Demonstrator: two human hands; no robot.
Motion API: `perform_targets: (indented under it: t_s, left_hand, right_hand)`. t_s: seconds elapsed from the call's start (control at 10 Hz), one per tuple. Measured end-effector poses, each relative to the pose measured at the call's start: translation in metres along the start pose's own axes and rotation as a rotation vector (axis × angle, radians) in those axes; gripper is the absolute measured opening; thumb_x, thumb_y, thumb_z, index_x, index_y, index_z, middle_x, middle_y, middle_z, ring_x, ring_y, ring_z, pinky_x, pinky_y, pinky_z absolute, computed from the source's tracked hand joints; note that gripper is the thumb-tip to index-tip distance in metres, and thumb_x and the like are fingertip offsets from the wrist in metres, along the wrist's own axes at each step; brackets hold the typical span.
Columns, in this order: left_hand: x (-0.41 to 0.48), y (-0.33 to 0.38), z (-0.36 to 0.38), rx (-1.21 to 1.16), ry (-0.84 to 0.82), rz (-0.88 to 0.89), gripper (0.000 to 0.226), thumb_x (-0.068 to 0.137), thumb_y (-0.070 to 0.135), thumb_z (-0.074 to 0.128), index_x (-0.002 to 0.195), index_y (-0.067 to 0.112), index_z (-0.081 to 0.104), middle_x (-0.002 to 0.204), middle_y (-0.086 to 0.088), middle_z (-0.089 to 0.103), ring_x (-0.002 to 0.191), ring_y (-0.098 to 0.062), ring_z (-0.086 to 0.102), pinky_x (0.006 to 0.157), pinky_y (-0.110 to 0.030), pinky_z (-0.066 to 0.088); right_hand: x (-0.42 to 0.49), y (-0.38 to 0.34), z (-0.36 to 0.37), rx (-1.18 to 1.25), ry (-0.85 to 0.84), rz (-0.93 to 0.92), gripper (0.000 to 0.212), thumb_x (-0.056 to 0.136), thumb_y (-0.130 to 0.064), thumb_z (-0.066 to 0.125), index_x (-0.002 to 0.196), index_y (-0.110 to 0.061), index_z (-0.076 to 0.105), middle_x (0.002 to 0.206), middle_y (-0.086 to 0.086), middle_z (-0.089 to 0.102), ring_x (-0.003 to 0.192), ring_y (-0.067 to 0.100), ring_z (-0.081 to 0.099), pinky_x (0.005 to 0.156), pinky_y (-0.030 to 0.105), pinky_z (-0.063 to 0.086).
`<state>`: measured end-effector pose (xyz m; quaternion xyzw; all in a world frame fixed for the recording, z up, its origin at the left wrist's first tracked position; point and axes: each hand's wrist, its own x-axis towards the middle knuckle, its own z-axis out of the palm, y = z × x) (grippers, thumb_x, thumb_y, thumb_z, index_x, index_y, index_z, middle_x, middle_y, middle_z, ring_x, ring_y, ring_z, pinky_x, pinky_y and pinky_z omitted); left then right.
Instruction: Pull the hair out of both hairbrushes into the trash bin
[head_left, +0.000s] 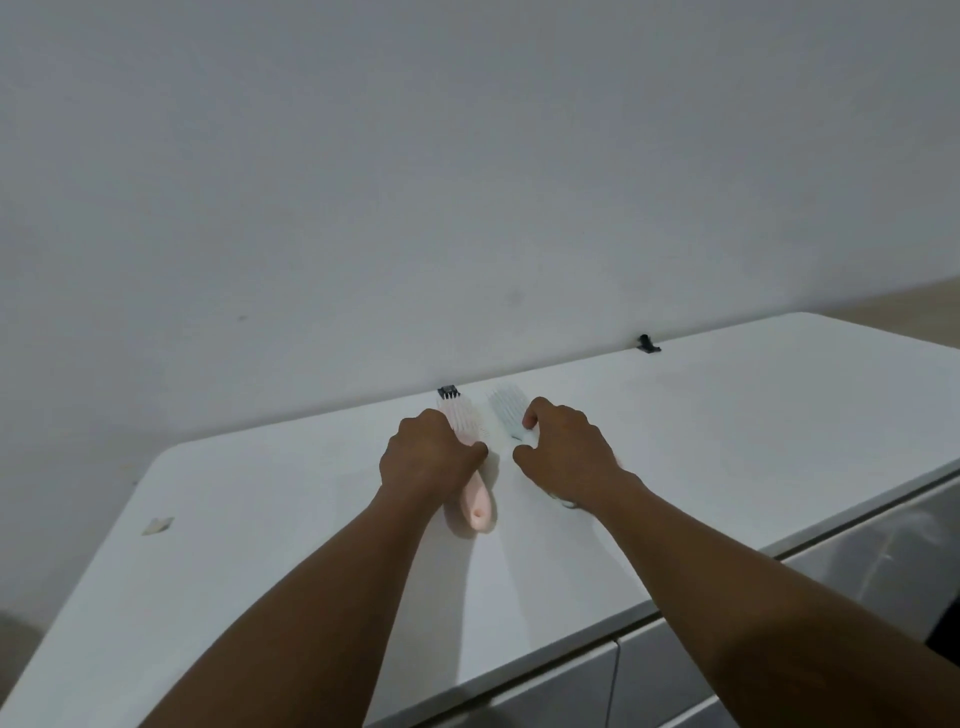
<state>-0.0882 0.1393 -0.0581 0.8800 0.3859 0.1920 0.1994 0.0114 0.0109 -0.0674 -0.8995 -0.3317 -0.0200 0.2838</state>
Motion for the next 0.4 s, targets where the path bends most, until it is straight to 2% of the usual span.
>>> perform_targets:
  t_s: [0.2, 0.3, 0.4]
  left_hand:
    - [-0.001, 0.004, -0.009, -0.008, -0.042, -0.004, 0.045, 0.079, 0.058, 0.069, 0.094, 0.02, 0.051, 0.091, 0.0, 0.057, 0.086, -0.025, 0.059, 0.069, -0.03, 0.043]
    - [0.0, 0.007, -0.017, 0.04, 0.013, -0.009, 0.05, 0.08, 0.061, 0.065, 0.103, 0.017, 0.058, 0.107, -0.005, 0.066, 0.1, -0.03, 0.066, 0.073, -0.031, 0.045]
    - [-0.002, 0.019, -0.032, 0.048, 0.07, -0.012, 0.046, 0.085, 0.057, 0.062, 0.106, 0.016, 0.058, 0.109, -0.006, 0.065, 0.107, -0.032, 0.064, 0.074, -0.031, 0.042]
  right_hand:
    - [0.005, 0.0, -0.011, 0.021, -0.112, 0.034, 0.039, 0.083, -0.038, 0.059, 0.119, -0.023, 0.052, 0.113, 0.003, 0.062, 0.096, 0.026, 0.064, 0.077, 0.034, 0.05]
    - [0.008, -0.001, -0.024, -0.001, -0.129, 0.029, 0.038, 0.085, -0.035, 0.059, 0.121, -0.022, 0.054, 0.112, 0.002, 0.062, 0.095, 0.022, 0.059, 0.075, 0.031, 0.043]
    - [0.007, 0.0, -0.046, 0.014, -0.11, -0.004, 0.035, 0.087, -0.029, 0.06, 0.121, -0.019, 0.056, 0.112, 0.003, 0.062, 0.094, 0.019, 0.053, 0.078, 0.028, 0.039]
